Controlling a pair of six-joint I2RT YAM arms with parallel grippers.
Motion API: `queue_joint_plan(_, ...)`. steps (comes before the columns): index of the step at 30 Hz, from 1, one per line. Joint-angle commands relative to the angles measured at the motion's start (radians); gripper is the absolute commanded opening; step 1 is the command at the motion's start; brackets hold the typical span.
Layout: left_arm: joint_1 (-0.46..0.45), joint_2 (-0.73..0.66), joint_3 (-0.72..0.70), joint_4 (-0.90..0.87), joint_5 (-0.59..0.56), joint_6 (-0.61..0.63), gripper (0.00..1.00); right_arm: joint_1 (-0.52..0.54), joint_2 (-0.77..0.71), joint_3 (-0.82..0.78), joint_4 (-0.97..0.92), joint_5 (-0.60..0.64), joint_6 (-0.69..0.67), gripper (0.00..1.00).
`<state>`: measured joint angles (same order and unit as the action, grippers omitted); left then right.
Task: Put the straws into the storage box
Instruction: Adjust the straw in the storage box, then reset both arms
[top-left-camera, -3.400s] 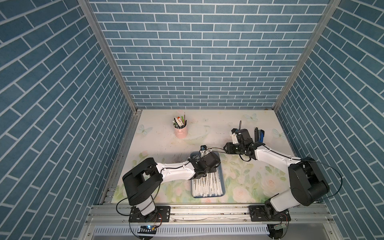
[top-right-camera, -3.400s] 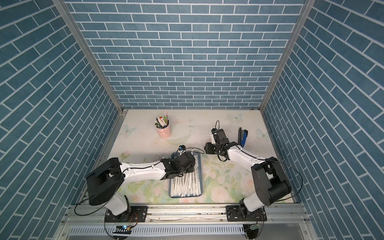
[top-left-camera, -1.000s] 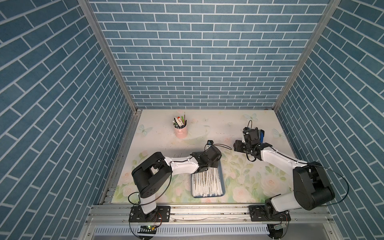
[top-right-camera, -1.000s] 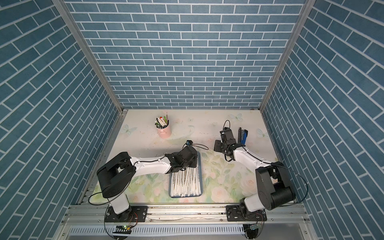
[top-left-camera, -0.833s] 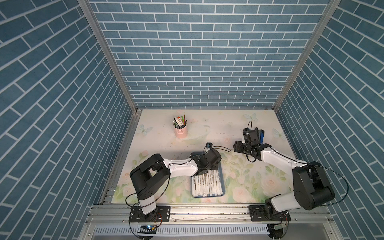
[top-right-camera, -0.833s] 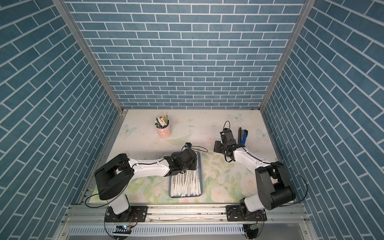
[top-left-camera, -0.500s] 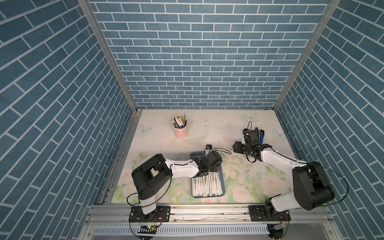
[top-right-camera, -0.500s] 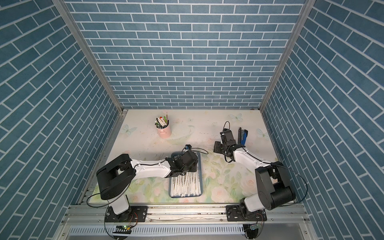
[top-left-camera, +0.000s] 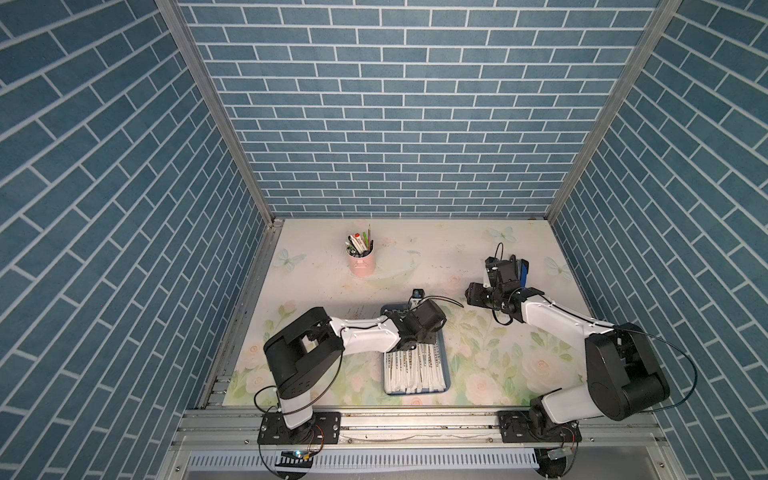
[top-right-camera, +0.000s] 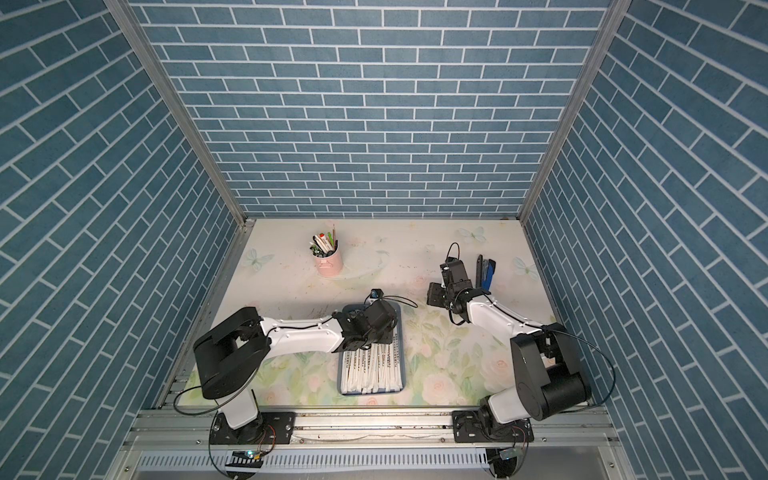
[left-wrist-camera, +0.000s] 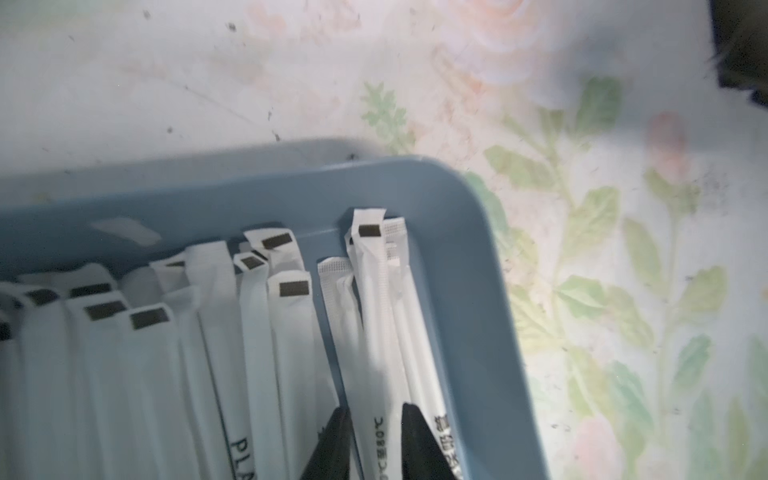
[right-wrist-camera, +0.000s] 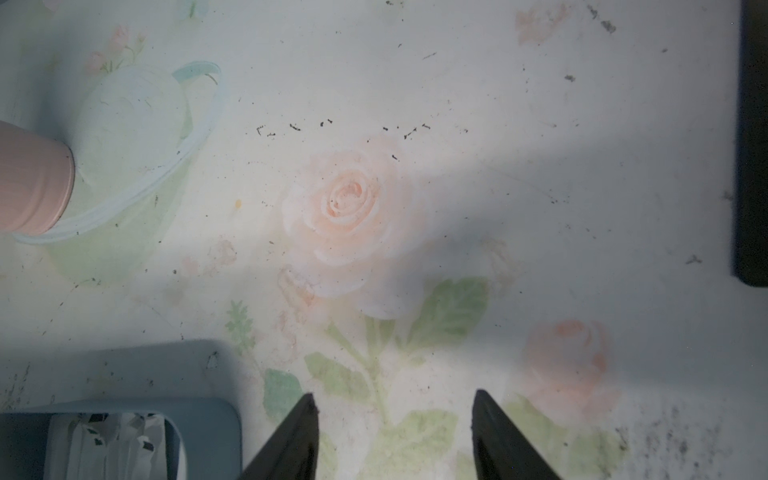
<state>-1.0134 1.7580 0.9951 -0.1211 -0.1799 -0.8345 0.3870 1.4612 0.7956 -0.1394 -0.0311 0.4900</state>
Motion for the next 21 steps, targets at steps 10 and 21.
queue_joint_plan(10,0.089,-0.275,-0.059,0.01,-0.077,0.16,0.38,-0.004,0.013,0.011,0.026,0.016,-0.021,0.59)
queue_joint_plan(21,0.247,-0.751,-0.569,0.319,-0.758,0.416,0.8,-0.007,-0.282,-0.411,0.729,0.482,-0.289,0.82)
